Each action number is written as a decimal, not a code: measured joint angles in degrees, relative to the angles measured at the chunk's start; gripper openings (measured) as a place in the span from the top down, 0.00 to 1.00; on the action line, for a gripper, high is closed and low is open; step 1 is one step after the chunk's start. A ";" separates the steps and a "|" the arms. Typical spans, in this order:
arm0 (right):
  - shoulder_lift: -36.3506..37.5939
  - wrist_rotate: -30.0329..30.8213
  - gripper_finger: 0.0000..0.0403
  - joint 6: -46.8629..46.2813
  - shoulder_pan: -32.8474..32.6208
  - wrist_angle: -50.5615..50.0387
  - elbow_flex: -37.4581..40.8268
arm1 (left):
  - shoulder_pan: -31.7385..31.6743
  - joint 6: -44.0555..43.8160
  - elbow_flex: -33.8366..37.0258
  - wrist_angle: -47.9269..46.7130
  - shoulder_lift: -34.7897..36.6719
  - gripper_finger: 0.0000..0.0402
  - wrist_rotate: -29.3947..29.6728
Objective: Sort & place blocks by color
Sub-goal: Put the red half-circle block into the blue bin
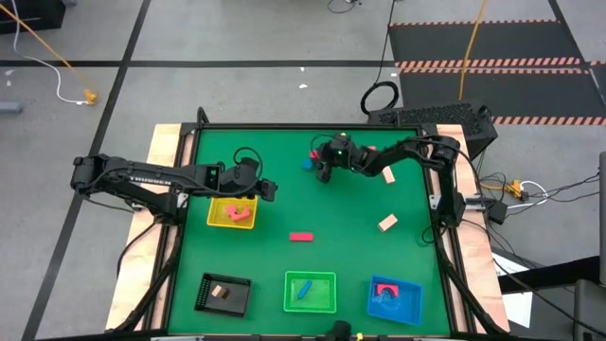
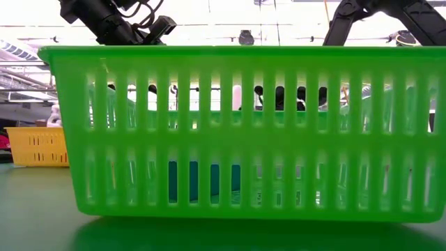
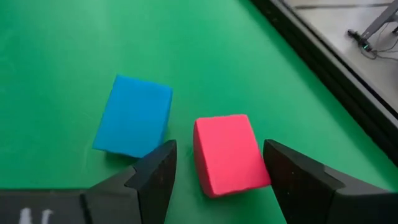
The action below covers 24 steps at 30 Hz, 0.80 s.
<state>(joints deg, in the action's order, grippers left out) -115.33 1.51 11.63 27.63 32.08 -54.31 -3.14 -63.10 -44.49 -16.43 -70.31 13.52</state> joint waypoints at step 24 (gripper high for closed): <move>1.24 4.31 0.71 1.29 -0.34 -9.14 -3.38 | 0.00 1.19 0.00 0.02 0.01 0.62 0.00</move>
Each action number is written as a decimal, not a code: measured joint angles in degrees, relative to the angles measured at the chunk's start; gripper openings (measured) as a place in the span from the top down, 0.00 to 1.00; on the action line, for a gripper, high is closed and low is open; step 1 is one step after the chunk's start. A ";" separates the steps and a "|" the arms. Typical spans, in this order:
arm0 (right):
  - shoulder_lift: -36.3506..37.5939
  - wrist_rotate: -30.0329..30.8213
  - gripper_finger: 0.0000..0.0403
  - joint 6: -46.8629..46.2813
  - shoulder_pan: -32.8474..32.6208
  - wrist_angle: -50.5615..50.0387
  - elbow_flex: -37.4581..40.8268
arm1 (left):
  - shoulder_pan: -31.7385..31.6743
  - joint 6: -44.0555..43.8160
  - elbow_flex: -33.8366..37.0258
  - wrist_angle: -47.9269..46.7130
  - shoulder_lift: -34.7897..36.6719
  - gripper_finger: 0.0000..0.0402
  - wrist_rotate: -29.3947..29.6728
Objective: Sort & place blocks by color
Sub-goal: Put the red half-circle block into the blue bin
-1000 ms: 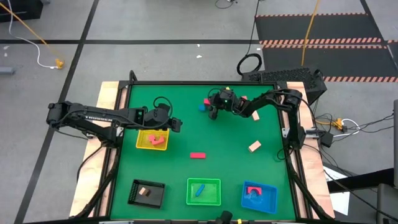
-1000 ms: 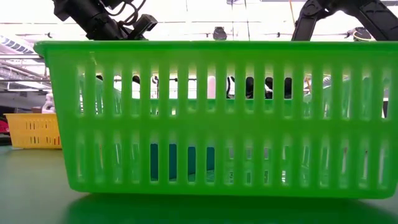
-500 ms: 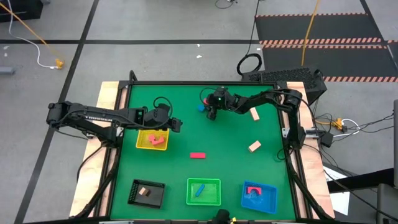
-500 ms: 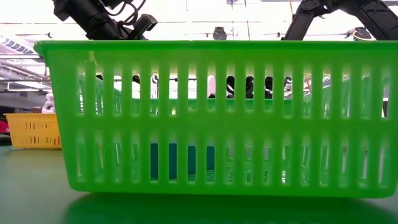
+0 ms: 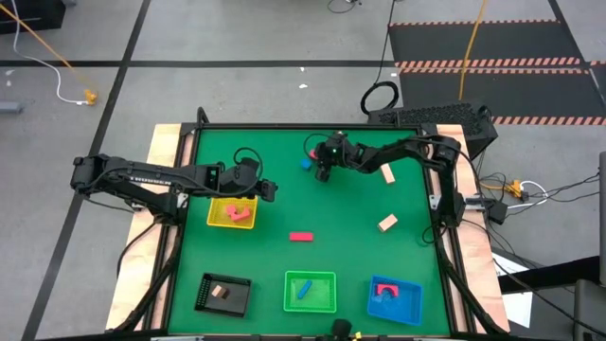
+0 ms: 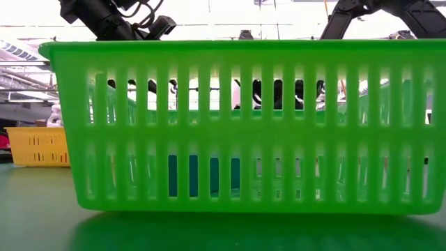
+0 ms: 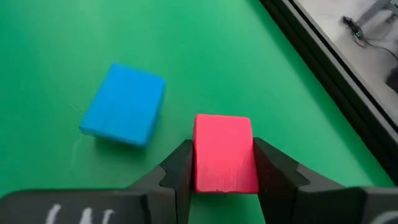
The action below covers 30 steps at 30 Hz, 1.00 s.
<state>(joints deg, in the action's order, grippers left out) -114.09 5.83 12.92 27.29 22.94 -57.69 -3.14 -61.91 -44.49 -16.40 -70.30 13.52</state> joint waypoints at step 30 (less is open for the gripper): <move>47.80 -33.65 0.71 -45.40 -18.59 -80.57 1.68 | -10.08 12.74 0.00 9.50 0.00 0.62 2.93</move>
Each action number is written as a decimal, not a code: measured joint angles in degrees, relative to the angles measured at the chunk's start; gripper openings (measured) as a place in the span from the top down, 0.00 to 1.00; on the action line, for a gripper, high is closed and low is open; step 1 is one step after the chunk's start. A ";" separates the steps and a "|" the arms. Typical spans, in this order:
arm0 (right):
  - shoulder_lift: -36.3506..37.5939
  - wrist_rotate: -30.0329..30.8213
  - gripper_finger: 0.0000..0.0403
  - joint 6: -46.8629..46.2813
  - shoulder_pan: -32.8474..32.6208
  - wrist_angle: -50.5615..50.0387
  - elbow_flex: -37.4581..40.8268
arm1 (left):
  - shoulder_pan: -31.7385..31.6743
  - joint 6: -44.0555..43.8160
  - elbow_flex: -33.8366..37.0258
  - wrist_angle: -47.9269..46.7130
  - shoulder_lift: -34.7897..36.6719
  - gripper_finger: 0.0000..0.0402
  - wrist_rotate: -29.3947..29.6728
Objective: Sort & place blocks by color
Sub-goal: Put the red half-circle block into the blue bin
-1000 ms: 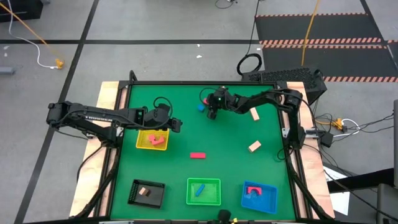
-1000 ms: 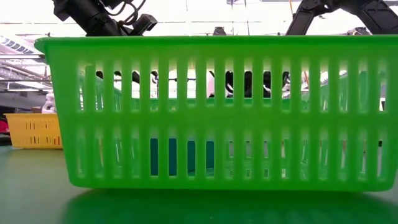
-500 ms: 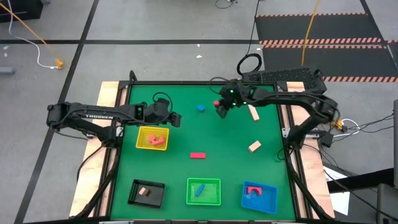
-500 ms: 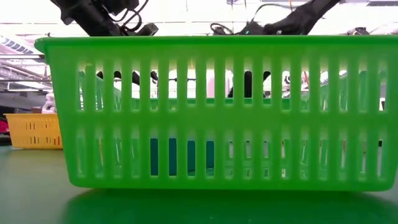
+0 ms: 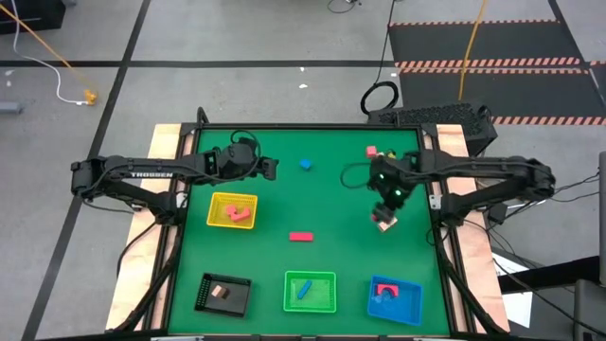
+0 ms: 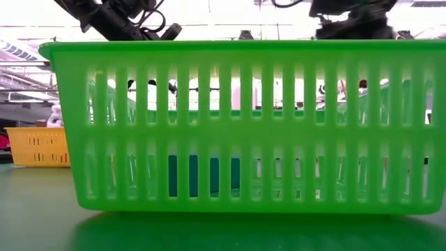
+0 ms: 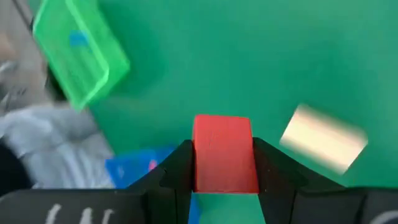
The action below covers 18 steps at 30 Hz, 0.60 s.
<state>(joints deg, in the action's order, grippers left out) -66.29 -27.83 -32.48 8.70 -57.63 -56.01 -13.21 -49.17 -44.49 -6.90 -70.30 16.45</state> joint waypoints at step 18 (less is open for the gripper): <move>5.52 -8.57 0.71 -29.59 -39.88 48.25 22.08 | 3.81 -6.69 0.00 -0.32 -0.02 0.62 -1.45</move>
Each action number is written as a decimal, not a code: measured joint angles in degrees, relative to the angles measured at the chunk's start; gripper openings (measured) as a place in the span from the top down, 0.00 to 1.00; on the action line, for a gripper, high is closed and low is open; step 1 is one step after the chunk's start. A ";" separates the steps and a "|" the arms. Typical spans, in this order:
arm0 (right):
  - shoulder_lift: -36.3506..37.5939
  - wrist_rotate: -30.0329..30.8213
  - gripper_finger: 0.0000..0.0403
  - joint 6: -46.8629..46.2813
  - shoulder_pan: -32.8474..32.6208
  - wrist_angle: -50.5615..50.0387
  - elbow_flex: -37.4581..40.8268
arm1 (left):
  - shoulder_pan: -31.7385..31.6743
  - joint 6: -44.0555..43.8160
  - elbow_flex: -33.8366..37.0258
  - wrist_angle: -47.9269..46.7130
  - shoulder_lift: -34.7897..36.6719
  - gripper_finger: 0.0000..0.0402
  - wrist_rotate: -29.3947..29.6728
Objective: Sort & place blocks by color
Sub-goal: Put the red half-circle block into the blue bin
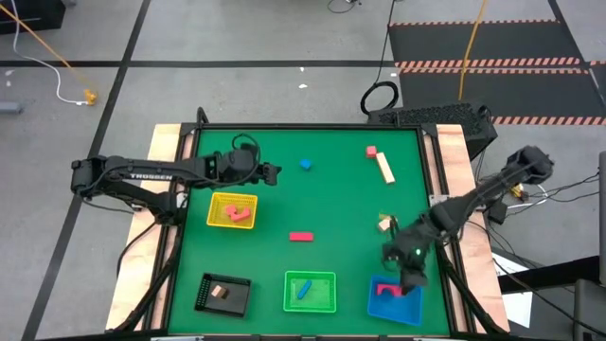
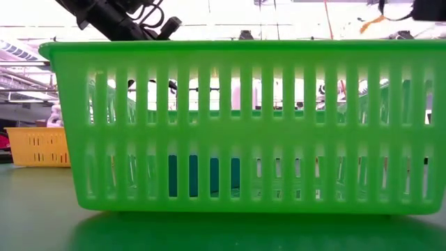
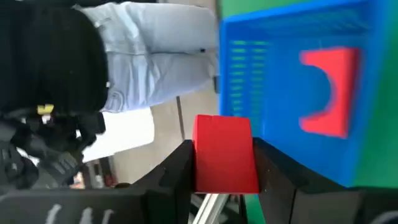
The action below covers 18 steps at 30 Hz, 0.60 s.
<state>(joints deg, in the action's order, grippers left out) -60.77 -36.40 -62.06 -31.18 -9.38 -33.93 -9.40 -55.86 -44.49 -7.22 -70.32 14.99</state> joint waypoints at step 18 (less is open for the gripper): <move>-8.27 21.97 0.57 2.78 -10.99 9.54 2.49 | 2.09 -0.87 0.00 -0.76 0.00 0.62 0.01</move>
<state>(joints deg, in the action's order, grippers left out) -69.04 -14.43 -59.29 -42.17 0.15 -31.44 -7.31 -56.73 -44.49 -7.98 -70.32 15.00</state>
